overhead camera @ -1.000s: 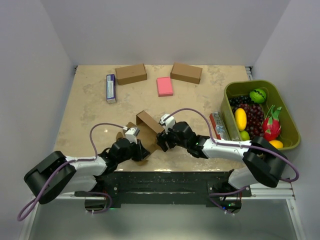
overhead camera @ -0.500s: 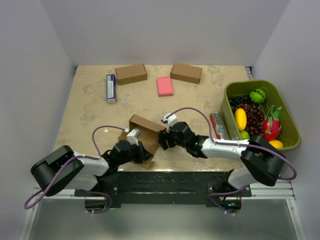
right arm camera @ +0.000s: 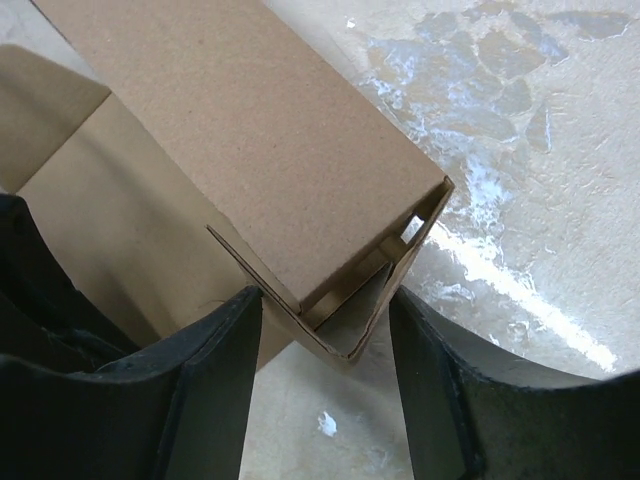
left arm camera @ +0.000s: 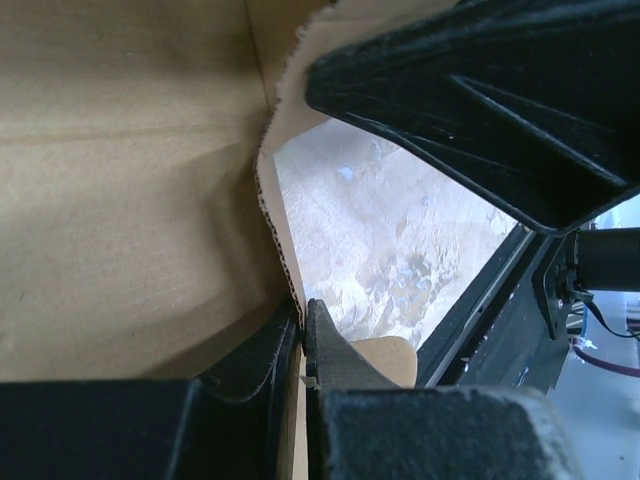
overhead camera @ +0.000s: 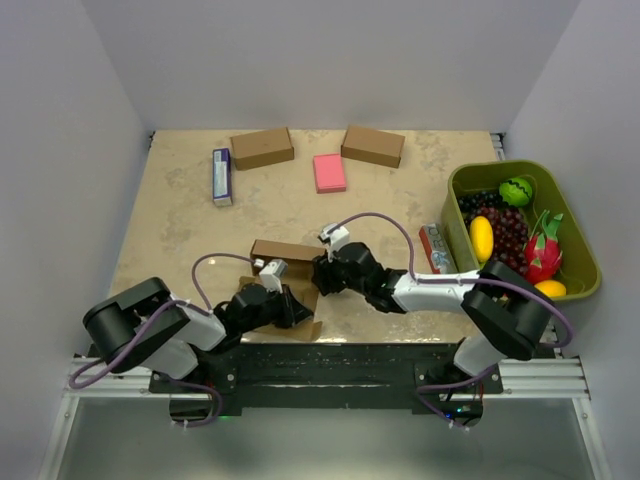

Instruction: Fold the paper box

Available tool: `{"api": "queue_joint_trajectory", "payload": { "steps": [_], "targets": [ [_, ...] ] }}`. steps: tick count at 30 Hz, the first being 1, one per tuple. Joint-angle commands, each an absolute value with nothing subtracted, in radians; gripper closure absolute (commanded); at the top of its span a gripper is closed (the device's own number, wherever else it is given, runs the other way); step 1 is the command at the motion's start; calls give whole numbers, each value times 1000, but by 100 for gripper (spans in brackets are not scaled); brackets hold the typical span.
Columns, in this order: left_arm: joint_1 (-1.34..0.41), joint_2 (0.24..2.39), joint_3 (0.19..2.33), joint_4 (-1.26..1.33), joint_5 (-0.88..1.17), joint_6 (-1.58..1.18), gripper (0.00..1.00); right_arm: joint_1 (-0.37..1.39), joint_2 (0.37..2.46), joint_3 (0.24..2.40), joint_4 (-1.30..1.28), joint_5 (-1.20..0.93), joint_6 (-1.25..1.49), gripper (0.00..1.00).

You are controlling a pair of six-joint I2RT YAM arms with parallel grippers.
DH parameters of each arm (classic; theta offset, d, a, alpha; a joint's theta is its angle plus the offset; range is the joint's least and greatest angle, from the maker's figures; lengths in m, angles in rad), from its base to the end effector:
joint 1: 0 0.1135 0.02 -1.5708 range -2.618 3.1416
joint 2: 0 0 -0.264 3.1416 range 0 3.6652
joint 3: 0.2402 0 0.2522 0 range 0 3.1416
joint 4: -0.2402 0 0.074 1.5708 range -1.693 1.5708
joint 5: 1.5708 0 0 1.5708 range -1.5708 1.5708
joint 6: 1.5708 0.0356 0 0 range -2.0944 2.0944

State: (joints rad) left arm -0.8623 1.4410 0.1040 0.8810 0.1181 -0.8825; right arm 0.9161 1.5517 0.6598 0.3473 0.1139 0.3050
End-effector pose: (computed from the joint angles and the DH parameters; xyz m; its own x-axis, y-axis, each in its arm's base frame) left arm 0.1264 -0.1539 0.1027 -0.8176 -0.2246 -0.5302 0.3014 0.6177 -0.7264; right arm 0.1914 0.2427 0.1678 -0.5198 -0.1872 -0.8335 -0.6005 0.7740 0.2007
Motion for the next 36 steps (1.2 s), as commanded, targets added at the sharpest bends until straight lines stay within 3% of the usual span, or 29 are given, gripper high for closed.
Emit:
{"api": "queue_joint_trajectory", "payload": {
  "steps": [1,16,19,20,25,28,32,36],
  "targets": [
    [-894,1476,121,960,153,-907,91,914,1581,703,429,158,348,46],
    [-920,1528,150,969,152,-908,92,920,1695,784,425,284,433,57],
    [-920,1532,155,969,155,-907,92,920,1712,790,428,299,440,65],
    [-922,1534,156,969,156,-907,92,920,1715,793,425,308,442,74],
    [-922,1523,160,959,153,-902,92,922,1724,798,417,328,428,81],
    [-922,1480,170,921,144,-896,86,922,1712,781,408,363,399,83],
    [-922,1367,221,751,123,-867,57,922,1683,758,400,405,350,84],
    [-920,1174,322,503,60,-799,34,922,1641,746,370,451,305,86]
  ]
}}
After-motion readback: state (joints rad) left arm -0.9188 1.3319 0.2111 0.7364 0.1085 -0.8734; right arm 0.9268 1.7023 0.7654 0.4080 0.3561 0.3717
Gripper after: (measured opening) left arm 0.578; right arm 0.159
